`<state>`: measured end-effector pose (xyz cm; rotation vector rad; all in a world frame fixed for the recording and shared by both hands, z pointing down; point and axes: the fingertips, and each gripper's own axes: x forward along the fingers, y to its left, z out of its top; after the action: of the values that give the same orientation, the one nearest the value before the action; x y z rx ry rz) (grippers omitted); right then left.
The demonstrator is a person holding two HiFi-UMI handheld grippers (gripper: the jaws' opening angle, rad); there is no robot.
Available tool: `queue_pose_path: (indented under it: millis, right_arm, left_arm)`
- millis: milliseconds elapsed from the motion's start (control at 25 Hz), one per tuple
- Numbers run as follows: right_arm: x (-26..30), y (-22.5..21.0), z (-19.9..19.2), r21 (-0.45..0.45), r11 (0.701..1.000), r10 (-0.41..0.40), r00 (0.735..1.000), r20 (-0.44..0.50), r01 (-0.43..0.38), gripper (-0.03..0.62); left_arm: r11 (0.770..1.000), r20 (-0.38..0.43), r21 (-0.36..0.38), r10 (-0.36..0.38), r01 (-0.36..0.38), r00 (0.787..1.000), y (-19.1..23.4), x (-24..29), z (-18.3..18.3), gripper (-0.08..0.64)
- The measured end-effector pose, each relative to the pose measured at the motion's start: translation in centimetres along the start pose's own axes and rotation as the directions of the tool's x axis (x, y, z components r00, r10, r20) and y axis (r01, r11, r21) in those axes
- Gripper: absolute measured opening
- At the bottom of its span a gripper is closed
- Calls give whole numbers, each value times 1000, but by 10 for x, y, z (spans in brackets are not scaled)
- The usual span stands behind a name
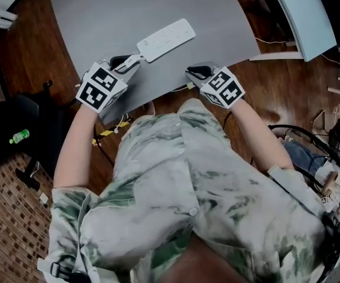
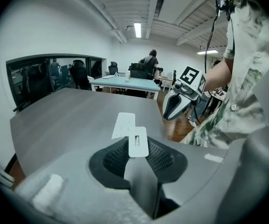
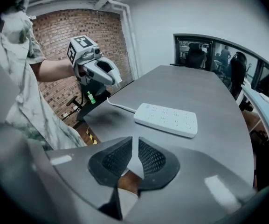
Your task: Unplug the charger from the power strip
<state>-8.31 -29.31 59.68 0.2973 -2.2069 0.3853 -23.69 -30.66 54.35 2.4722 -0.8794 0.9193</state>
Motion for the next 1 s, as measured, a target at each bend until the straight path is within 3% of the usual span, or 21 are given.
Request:
queue_pose_path:
  millis: [160,520,680,1000]
  right_arm:
    - [-23,23,-27,-8,998,57,998,-16,-57,35]
    - [-112,78,-87,-98,992,98,986,134,-85,34]
    - [-133,114,-133,-140,983,132,983,125,-115,32]
    - [-162,189,-186,-176,977,145,982,122,-122,32]
  left_arm:
    - [1000,-19,13,20,-20,1000,-44,-1,6,106]
    - [991,38,-55,124,-122,992,-194,-10,32,106]
    - [984,40,-118,138,-132,990,-265,-18,20,106]
    - [987,25,-115,120,-116,992,-346,-41,-8,106]
